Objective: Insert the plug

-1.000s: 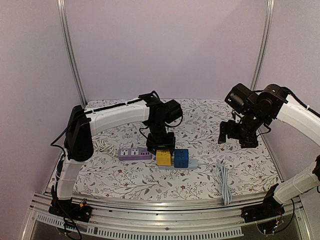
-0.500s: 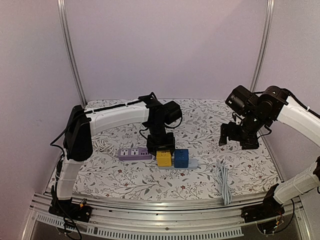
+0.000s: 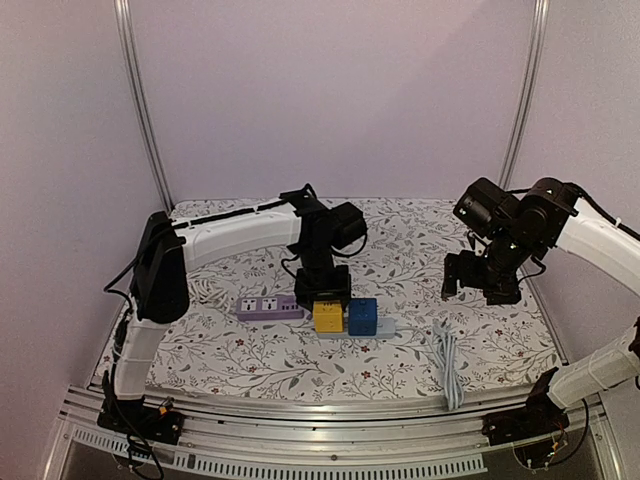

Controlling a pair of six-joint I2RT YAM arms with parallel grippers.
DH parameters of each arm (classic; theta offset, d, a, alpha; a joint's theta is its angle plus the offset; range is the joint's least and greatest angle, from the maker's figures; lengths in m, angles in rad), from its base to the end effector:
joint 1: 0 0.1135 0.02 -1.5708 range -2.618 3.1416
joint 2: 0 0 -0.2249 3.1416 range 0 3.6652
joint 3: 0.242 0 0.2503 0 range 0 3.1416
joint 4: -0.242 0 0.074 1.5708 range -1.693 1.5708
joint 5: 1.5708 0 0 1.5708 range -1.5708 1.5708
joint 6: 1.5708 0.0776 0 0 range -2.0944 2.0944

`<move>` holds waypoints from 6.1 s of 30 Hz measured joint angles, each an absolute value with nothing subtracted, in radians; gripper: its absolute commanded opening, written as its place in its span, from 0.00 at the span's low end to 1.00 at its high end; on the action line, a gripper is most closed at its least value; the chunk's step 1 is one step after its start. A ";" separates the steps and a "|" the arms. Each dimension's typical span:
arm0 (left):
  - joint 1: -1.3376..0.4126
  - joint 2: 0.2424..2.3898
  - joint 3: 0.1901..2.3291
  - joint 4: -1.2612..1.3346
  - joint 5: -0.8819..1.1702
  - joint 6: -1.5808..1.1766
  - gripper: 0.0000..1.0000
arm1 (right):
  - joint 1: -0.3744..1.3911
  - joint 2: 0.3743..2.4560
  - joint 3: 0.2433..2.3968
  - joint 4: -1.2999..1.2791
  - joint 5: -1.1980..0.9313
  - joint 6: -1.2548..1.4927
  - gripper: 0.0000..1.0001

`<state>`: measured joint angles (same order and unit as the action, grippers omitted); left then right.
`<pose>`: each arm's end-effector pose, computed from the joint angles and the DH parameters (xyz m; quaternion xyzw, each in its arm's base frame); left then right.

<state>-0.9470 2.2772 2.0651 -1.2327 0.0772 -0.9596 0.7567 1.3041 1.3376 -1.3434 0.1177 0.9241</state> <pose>0.2493 -0.3567 0.1419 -0.0038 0.9973 -0.0736 0.0050 0.1812 0.1585 0.2526 0.0904 0.9857 0.0578 0.1301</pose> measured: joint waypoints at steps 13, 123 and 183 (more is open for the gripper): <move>-0.982 2.316 2.131 -1.281 -0.002 -0.964 0.00 | 0.757 1.304 1.334 -1.344 0.117 0.929 0.95; -0.935 1.971 1.859 -1.147 -0.015 -0.878 0.69 | 0.757 1.617 1.553 -1.331 0.029 0.782 0.94; -1.006 2.233 1.972 -0.890 0.320 -0.755 0.65 | 0.757 1.264 1.291 -1.343 0.148 0.835 0.95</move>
<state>-1.0061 2.2326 1.9717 -0.8902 0.3202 -0.7551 0.7567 1.2644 1.2911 -1.3430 0.1478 0.8349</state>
